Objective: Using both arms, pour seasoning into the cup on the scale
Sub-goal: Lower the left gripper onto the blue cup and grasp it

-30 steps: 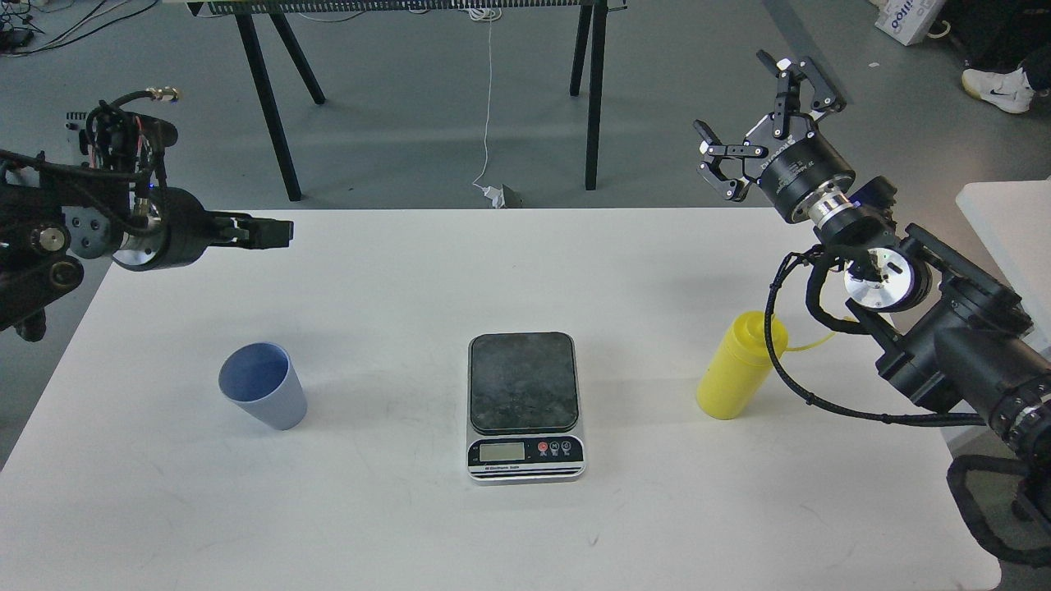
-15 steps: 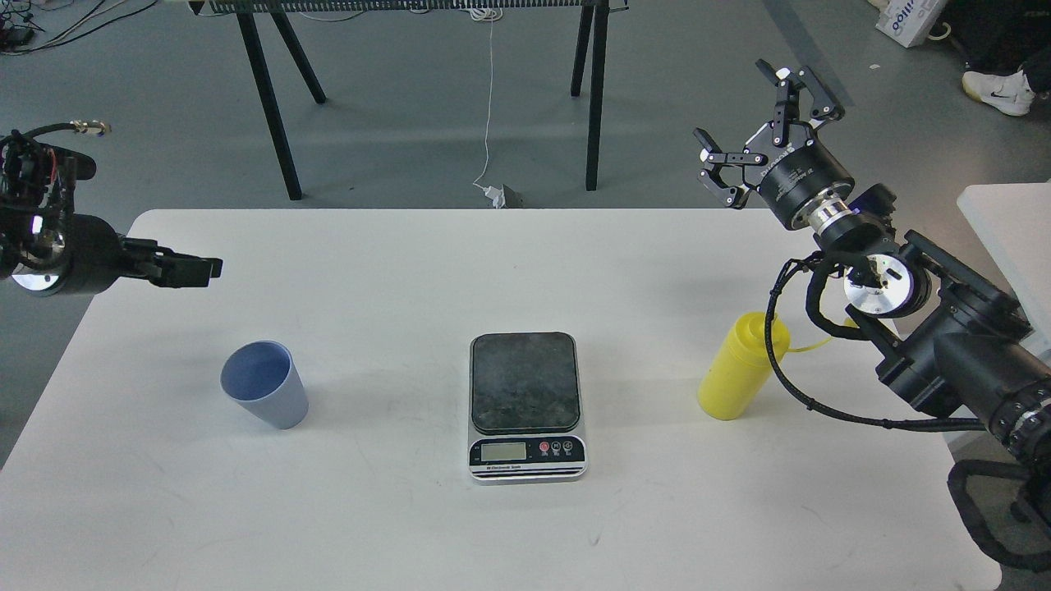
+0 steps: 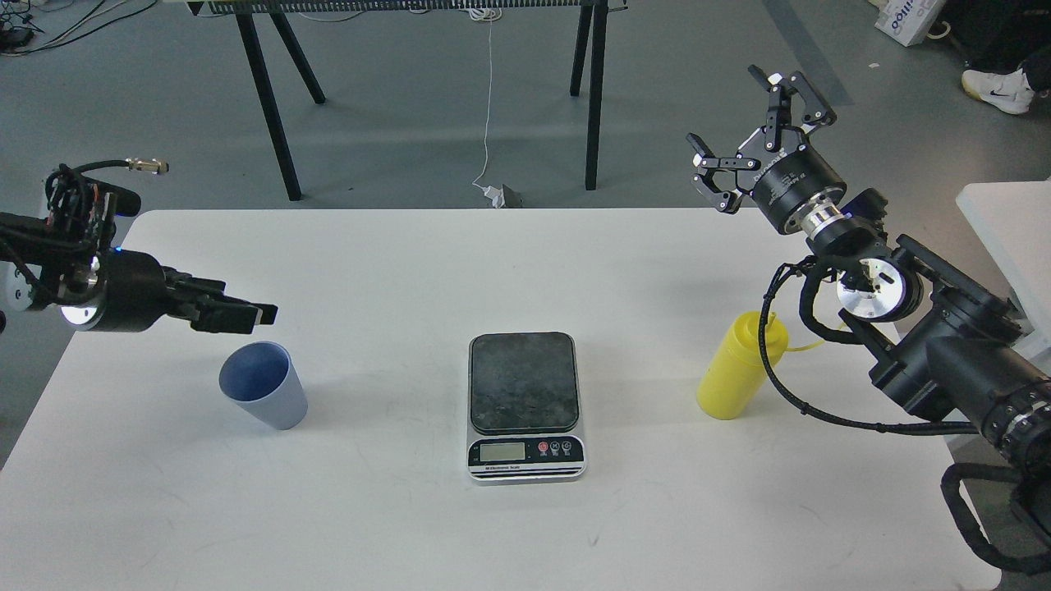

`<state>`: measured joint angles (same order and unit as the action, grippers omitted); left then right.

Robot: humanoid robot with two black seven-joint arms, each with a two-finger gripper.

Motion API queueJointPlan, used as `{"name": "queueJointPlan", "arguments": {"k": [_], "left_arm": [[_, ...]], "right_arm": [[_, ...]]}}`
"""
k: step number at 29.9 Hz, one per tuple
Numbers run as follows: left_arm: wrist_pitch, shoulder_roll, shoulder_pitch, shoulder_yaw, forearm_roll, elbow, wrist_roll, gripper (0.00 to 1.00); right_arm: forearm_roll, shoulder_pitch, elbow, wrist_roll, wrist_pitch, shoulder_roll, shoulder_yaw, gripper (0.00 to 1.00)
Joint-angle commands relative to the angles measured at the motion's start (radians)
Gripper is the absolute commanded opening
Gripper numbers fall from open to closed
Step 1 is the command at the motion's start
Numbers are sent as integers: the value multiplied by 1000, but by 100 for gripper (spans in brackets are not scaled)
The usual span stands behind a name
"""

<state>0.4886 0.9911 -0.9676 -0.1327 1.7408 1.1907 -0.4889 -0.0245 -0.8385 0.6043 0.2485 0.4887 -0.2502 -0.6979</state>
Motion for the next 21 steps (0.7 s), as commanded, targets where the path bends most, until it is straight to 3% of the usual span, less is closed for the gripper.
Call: {"name": "queueJointPlan", "arguments": {"k": [1, 21], "left_arm": [[0, -17, 4, 30, 2, -8, 0, 95], [0, -92, 21, 58, 85, -89, 0, 95]], "right_arm": [[0, 2, 0, 0, 0, -1, 0, 100], [-2, 7, 5, 3, 0, 3, -9, 100]]}}
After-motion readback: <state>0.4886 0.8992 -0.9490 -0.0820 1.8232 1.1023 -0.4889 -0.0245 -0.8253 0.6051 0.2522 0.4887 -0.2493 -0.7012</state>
